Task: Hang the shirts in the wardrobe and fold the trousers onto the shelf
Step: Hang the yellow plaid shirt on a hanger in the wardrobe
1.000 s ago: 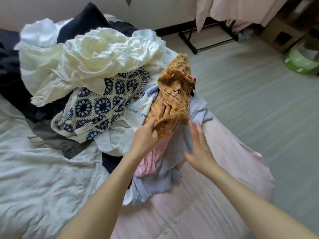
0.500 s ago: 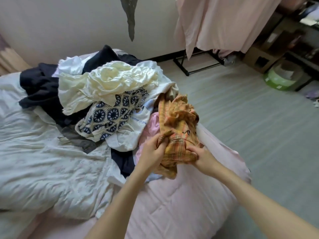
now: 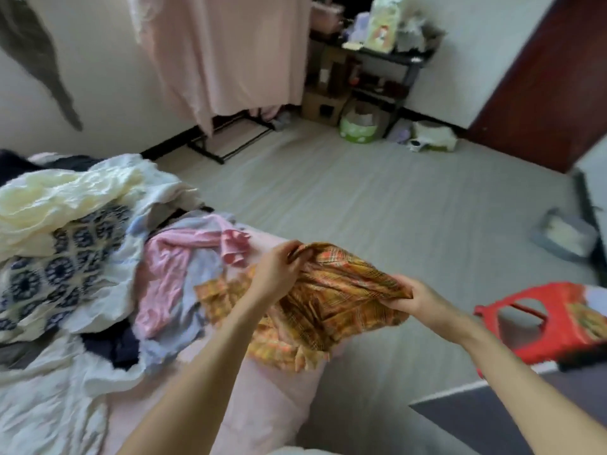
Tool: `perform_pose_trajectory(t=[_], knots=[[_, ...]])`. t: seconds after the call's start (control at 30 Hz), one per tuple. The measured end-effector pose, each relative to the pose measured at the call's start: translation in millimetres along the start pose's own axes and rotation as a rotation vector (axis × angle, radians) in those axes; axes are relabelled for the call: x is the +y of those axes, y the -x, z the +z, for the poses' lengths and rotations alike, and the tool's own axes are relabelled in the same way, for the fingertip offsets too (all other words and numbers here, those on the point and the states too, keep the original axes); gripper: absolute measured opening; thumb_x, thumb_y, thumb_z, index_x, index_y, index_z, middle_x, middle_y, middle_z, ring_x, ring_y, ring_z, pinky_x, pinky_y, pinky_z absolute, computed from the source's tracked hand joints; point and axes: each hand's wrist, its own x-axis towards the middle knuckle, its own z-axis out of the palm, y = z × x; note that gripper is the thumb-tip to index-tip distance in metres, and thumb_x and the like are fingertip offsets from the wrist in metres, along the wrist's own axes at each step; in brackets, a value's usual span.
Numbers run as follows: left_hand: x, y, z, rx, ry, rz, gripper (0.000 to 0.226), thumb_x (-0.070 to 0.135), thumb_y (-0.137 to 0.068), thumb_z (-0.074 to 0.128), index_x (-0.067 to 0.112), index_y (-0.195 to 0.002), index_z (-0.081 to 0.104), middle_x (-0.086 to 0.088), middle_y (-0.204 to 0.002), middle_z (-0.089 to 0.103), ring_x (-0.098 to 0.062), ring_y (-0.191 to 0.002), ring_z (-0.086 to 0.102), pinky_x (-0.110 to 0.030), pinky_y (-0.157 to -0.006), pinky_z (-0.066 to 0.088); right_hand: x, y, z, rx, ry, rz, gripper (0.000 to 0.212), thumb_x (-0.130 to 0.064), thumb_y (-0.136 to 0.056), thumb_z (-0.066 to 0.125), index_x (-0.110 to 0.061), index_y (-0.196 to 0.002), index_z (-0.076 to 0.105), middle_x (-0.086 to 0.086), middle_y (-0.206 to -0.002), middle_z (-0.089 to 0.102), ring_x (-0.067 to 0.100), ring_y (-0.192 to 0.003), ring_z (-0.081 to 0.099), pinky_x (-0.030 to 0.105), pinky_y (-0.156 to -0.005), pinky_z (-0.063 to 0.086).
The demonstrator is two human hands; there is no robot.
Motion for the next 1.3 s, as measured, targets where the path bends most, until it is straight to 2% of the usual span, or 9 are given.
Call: perform_pose_trajectory(t=[0.13,0.23,0.33,0.43,0.63,0.87,0.93,1.07,1.3], knots=[[88.1,1.0,84.1,-0.235,-0.093,0.154,0.025,0.034,-0.094,0.051,0.012,-0.092,0.065,-0.008,-0.086,0.068,-0.026,-0.081,0.06,-0.034,-0.069,0.044,46.7,102.4,-73.0,0.16,-0.163,0.048,0.045,-0.005,-0.075,0.069,0.0,-0.117,0.054,0.008,-0.104,0.068,0.019,-0.095,0.063,0.037,-0.086,0.048],[149.3,15.5,144.3,-0.384,-0.024,0.264,0.026,0.031,-0.095,0.051,0.013,-0.079,0.059,0.0,-0.07,0.061,-0.016,-0.066,0.055,-0.027,-0.059,0.039,79.4,184.5,-109.2,0.159,-0.458,0.071,0.074,-0.037,-0.057,0.084,-0.008,-0.118,0.054,0.004,-0.112,0.067,0.017,-0.102,0.064,0.028,-0.084,0.053],[205.5,34.9,195.5,-0.516,0.056,0.369,0.027,0.025,-0.094,0.054,0.012,-0.07,0.053,0.006,-0.059,0.05,-0.012,-0.057,0.046,-0.024,-0.052,0.032,106.5,249.0,-133.0,0.393,-0.541,0.072,0.054,-0.045,-0.074,0.067,-0.009,-0.114,0.059,0.004,-0.109,0.067,0.016,-0.1,0.063,0.026,-0.083,0.051],[253.2,55.4,235.6,-0.65,-0.011,0.552,0.025,0.029,-0.092,0.057,0.009,-0.078,0.062,-0.001,-0.066,0.059,-0.018,-0.065,0.052,-0.023,-0.055,0.033,130.2,302.9,-151.6,0.763,-0.136,0.134,0.004,-0.017,-0.086,0.062,-0.014,-0.085,0.059,-0.001,-0.078,0.059,0.014,-0.077,0.054,0.026,-0.071,0.039],[311.7,88.9,284.3,-0.806,-0.34,0.941,0.029,0.044,-0.088,0.058,0.016,-0.093,0.062,0.0,-0.079,0.061,-0.023,-0.079,0.059,-0.028,-0.062,0.038,149.9,390.3,-169.6,1.299,0.526,0.338,0.009,-0.019,-0.082,0.069,-0.018,-0.085,0.06,0.005,-0.07,0.065,0.027,-0.071,0.06,0.035,-0.069,0.044],[386.1,118.5,319.9,-0.429,-0.081,1.039,0.021,0.026,-0.088,0.055,0.018,-0.107,0.06,-0.003,-0.101,0.066,-0.03,-0.089,0.061,-0.032,-0.068,0.043,133.6,448.7,-185.3,1.823,0.965,0.348,0.022,-0.012,-0.077,0.072,-0.004,-0.091,0.057,0.02,-0.067,0.064,0.041,-0.061,0.061,0.039,-0.055,0.048],[400.3,125.4,335.9,-0.463,-0.139,1.024,0.021,0.021,-0.086,0.052,0.019,-0.107,0.058,-0.005,-0.097,0.066,-0.032,-0.086,0.061,-0.03,-0.064,0.037,142.2,459.5,-189.5,1.808,0.946,0.475,0.02,-0.018,-0.083,0.066,-0.009,-0.096,0.053,0.019,-0.075,0.067,0.042,-0.067,0.063,0.039,-0.057,0.047],[424.4,126.4,375.8,-0.941,-0.544,0.927,0.023,0.017,-0.091,0.042,0.013,-0.108,0.058,-0.011,-0.109,0.062,-0.031,-0.097,0.057,-0.032,-0.071,0.041,163.6,478.9,-204.1,1.381,0.397,0.948,0.011,-0.034,-0.085,0.057,-0.023,-0.084,0.055,0.006,-0.098,0.066,0.028,-0.097,0.061,0.033,-0.074,0.044],[480.3,139.8,418.8,-1.142,-0.099,0.644,0.031,0.006,-0.091,0.039,0.007,-0.116,0.057,-0.008,-0.1,0.059,-0.025,-0.09,0.056,-0.031,-0.073,0.048,175.8,493.6,-221.6,1.622,-0.088,0.728,0.021,-0.02,-0.078,0.069,-0.014,-0.066,0.053,0.004,-0.068,0.055,0.019,-0.067,0.052,0.029,-0.06,0.037]])
